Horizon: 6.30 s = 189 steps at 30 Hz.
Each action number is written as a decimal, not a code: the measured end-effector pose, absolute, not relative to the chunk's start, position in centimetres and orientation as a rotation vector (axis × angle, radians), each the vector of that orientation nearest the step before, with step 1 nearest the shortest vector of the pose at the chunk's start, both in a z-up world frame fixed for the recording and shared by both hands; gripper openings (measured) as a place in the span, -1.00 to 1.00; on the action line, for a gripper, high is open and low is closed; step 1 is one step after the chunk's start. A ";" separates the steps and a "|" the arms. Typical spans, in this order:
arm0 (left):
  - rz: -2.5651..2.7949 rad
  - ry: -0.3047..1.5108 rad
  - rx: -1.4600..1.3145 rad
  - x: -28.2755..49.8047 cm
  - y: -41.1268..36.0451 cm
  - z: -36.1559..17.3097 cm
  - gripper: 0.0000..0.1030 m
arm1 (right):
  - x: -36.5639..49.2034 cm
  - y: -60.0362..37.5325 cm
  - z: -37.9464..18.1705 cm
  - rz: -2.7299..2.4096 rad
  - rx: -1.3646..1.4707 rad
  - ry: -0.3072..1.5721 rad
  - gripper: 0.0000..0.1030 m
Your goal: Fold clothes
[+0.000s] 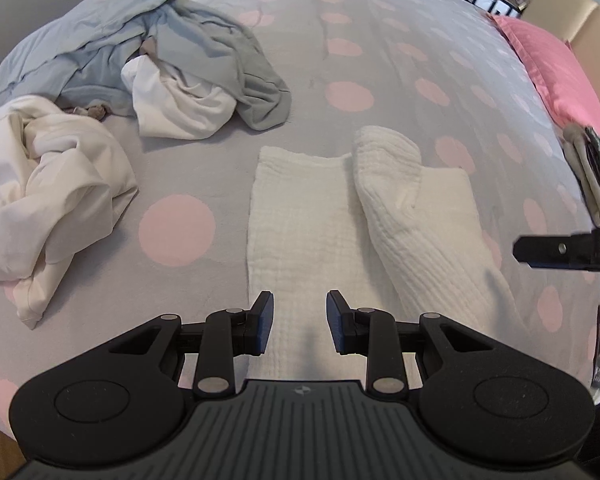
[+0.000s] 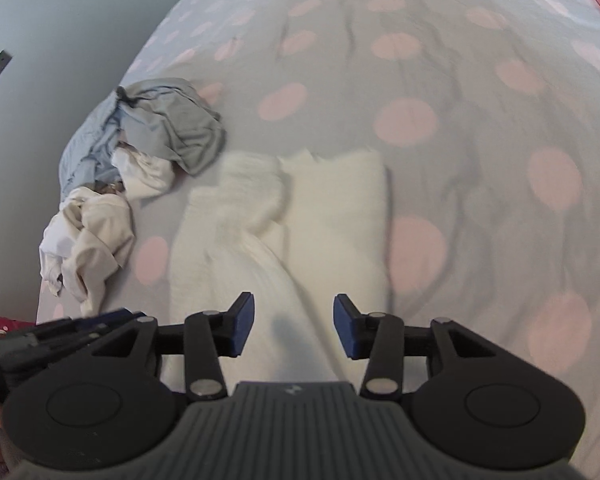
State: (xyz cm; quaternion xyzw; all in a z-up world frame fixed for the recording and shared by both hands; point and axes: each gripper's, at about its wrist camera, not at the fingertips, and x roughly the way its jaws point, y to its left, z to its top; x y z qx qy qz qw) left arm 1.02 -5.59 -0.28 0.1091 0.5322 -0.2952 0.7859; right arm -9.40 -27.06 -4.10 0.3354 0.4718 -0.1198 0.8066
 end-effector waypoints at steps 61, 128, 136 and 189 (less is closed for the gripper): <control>-0.708 1.488 0.217 -5.0 0.5 -6.7 -0.13 | -19.7 -18.5 -8.3 -0.126 0.502 1.072 -0.11; -0.629 1.149 0.077 11.0 -6.5 -3.5 -0.20 | -10.4 -29.3 -5.1 -0.302 0.451 0.881 0.09; -0.624 1.097 0.209 10.8 -9.2 -5.1 -0.42 | -9.5 -30.6 -7.4 -0.318 0.509 0.903 0.09; -0.639 1.066 0.338 8.8 -10.6 -7.6 -0.75 | -8.2 -30.2 -10.2 -0.341 0.499 0.969 0.14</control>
